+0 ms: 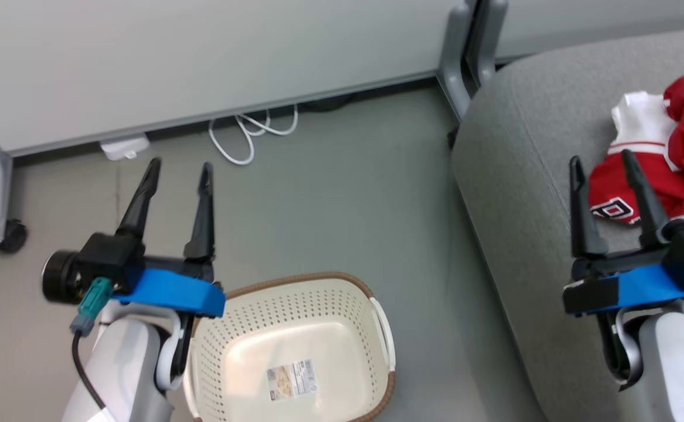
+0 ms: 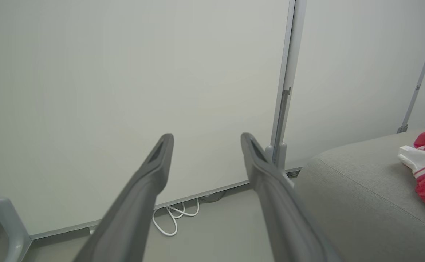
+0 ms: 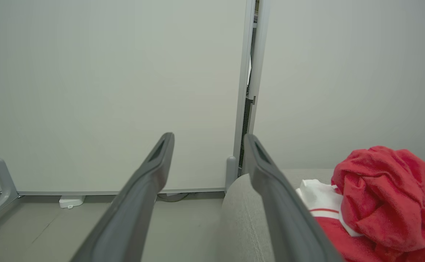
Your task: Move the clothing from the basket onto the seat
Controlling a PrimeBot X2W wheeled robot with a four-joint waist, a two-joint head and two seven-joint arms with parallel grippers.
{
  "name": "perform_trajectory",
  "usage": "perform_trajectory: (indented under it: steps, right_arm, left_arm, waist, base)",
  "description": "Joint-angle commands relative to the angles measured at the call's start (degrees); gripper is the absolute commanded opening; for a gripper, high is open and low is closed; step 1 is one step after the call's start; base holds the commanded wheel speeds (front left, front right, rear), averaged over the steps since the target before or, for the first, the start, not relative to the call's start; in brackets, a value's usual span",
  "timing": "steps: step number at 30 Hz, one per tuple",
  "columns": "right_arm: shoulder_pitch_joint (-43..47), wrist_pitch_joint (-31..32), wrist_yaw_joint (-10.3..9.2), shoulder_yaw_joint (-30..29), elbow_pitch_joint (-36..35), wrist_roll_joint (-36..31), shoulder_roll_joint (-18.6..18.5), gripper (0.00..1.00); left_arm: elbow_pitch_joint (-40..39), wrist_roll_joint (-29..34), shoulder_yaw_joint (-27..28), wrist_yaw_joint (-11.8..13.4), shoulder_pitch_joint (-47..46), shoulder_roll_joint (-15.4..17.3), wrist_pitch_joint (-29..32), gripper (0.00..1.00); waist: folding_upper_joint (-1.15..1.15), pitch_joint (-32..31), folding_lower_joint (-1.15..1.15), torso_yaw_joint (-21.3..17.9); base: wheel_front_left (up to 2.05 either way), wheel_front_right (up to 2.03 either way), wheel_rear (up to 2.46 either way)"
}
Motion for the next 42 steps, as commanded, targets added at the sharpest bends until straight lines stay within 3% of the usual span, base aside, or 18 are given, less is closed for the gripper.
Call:
perform_trajectory:
  steps: [1, 18, 42]
  right_arm:
    - [1.41, -0.2, 0.01, 1.04, 0.37, 0.36, 0.07, 1.0]
    - [8.15, -0.2, 0.01, 3.19, 5.13, 1.1, 2.54, 1.0]
    - [10.58, -0.2, 0.01, 3.68, 7.57, 2.68, 3.4, 1.0]
  left_arm:
    - [-0.23, 0.81, 2.15, -0.33, 2.0, -0.65, -0.23, 1.0]
    - [-0.71, 7.24, 12.82, -3.07, 12.26, -5.87, -0.19, 1.0]
    - [0.91, 9.47, 16.42, -4.7, 14.63, -7.59, -0.2, 1.0]
  waist:
    - [0.0, -2.53, 0.01, 2.11]
    - [0.0, -7.25, 0.01, 5.25]
    - [0.0, -8.51, 0.01, 6.99]
  base:
    - [0.0, 0.0, 0.0]
    - [0.0, 0.0, 0.0]
    - [0.0, 0.0, 0.0]
